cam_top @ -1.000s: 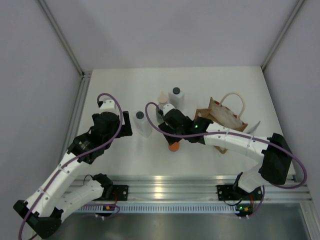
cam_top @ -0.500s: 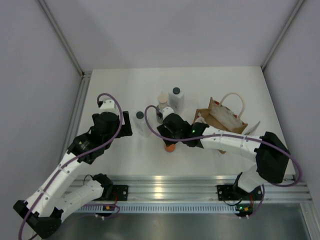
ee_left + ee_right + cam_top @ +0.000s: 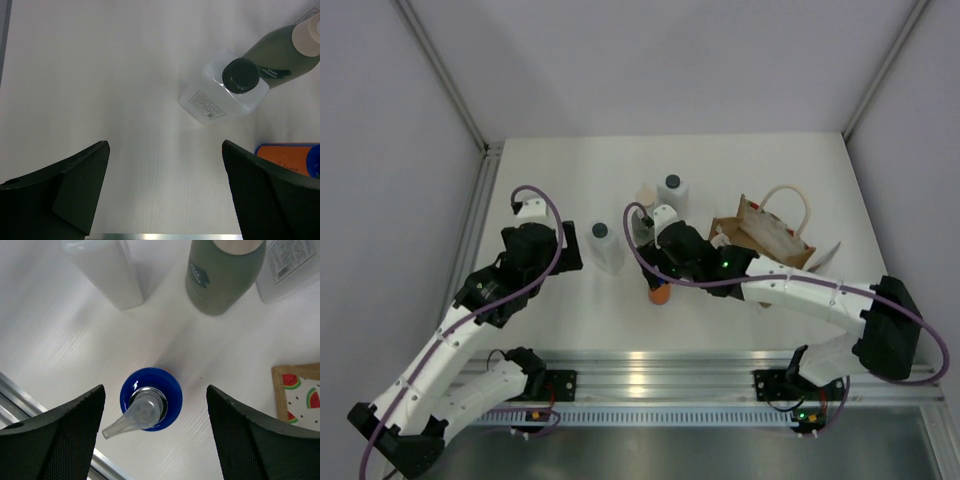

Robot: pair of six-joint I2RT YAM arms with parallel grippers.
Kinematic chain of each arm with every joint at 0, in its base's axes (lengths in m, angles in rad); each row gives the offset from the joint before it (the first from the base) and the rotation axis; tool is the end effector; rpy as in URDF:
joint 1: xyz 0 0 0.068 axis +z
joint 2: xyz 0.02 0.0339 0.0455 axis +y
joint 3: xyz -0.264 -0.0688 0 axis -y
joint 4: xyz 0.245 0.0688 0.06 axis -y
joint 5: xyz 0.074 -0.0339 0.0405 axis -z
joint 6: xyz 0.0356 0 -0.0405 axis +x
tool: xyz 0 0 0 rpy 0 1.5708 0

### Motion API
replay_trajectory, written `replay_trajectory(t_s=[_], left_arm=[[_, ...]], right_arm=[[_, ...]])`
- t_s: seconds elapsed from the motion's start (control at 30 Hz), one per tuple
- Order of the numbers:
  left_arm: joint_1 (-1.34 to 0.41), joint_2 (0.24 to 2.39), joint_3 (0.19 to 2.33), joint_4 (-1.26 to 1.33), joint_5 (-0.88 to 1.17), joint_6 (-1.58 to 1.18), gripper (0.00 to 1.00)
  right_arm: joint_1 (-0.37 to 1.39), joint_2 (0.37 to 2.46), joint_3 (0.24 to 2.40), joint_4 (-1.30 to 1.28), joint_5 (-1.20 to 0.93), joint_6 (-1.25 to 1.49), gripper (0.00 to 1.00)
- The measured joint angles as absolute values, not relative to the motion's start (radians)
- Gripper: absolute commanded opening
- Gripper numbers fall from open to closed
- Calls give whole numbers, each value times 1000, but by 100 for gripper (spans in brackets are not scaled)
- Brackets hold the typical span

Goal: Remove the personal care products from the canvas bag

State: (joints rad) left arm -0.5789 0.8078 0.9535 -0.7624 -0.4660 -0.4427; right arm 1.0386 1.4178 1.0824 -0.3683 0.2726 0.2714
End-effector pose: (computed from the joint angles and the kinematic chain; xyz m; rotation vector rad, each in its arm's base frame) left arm 0.1406 -0.0728 0.3381 -0.1141 2.1122 -0.0959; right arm 0.1673 0.2652 0.2804 -0.7156 2.1580 0.3930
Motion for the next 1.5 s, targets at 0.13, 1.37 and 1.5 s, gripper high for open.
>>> replay_trajectory(t_s=[0.13, 1.37, 1.5], left_arm=[[-553, 803, 953, -762, -466, -443, 98], [-493, 690, 1052, -885, -670, -454, 98], [-493, 678, 1052, -901, -646, -452, 98]], right_arm=[[1039, 1326, 1098, -394, 321, 262, 82], [784, 479, 1085, -1071, 812, 405, 100], [783, 469, 1117, -1105, 811, 416, 99]])
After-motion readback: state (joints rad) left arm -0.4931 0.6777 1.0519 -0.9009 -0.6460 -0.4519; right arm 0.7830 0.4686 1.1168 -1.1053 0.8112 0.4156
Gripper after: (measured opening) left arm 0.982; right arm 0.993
